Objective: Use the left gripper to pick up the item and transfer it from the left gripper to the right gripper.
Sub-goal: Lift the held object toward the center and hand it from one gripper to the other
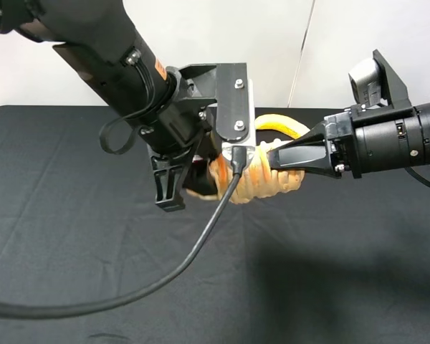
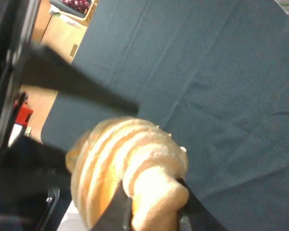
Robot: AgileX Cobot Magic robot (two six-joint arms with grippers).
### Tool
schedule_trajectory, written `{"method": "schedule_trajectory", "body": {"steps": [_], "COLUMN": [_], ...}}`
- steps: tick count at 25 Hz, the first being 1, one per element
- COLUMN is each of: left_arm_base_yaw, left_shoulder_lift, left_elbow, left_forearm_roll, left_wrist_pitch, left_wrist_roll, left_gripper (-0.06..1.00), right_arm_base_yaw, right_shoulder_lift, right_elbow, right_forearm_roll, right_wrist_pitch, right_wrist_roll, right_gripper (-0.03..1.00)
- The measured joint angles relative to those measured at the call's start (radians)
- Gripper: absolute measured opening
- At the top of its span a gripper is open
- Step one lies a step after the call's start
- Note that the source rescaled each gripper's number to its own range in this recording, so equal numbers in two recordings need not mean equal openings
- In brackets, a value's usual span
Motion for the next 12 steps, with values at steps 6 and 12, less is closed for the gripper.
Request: {"method": "schedule_trajectory", "body": {"steps": [6, 12], "left_arm_base_yaw": [0.000, 0.000], "left_shoulder_lift": [0.000, -0.001], "left_elbow": [0.000, 0.000], "left_forearm_roll": [-0.016, -0.026], "left_wrist_pitch": [-0.020, -0.013], "left_wrist_roll": [0.000, -0.010], "left_gripper": [0.98, 1.00], "right_arm_base_yaw": [0.000, 0.000], "right_shoulder_lift": [0.000, 0.000], "right_elbow": [0.000, 0.000], "right_forearm_roll": [-0.002, -0.002], "right_wrist_pitch": [0.000, 0.000], "right_wrist_roll": [0.000, 0.000], "right_gripper": [0.03, 0.03]}}
